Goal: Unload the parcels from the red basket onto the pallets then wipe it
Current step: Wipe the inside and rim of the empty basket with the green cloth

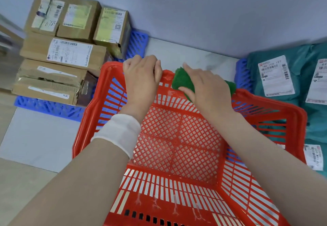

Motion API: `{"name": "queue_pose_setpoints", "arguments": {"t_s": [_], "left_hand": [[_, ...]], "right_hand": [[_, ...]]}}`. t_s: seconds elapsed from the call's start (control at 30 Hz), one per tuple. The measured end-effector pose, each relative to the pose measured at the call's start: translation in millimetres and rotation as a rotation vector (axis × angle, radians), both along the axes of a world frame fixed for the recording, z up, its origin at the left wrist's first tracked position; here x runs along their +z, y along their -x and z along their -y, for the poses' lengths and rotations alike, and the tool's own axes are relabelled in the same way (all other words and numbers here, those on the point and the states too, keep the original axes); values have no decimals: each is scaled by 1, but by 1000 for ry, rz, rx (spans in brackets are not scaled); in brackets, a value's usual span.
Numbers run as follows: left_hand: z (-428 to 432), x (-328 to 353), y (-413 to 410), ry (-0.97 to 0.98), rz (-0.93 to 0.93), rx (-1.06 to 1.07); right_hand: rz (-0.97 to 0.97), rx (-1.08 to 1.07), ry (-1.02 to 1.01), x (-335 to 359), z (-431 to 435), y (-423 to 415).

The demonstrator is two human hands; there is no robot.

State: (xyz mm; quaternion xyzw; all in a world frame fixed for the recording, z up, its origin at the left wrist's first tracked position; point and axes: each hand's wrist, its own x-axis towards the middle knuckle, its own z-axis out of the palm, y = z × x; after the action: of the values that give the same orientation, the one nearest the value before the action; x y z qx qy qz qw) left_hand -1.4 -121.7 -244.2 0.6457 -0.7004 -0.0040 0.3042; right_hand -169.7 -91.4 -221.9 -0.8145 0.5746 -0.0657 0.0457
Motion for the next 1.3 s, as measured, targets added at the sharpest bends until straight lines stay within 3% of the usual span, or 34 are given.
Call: {"name": "queue_pose_setpoints", "arguments": {"t_s": [0.13,0.27,0.33,0.4,0.47,0.5,0.63,0.73,0.9,1.07,1.13,1.2,1.3], "left_hand": [[1,-4,-1,20,0,-17],[1,-3,-2,25,7,-17],[1,-2,-1,16,6,-20],[0,-1,-1,13,2,-30],[-1,-1,-1,11,6,-29],[-1,-1,-1,9,12,-24],[0,-2,-1,17,37,-16],[0,-2,-1,9,38,-21],[1,-2,0,16,39,-4],[0,-1,0,22,41,-14],[0,0,0,19,29,-9],[0,0,0,14,23,-8],[-1,-2,-1,11,26,-16]], "right_hand": [[33,47,107,-3,11,2],[127,-158,-67,7,24,-8],[287,-246,-261,20,28,-3],[618,-370,-449,38,26,4],[782,-393,-526,41,21,9],[748,-321,-515,41,16,5],[97,70,-202,13,3,-1],[151,83,-20,5,8,5],[242,-164,9,6,19,-7],[901,-539,-259,44,24,7],[1087,-568,-370,51,25,6],[940,-426,-430,46,20,-3],[180,-88,-226,17,6,-20]]}}
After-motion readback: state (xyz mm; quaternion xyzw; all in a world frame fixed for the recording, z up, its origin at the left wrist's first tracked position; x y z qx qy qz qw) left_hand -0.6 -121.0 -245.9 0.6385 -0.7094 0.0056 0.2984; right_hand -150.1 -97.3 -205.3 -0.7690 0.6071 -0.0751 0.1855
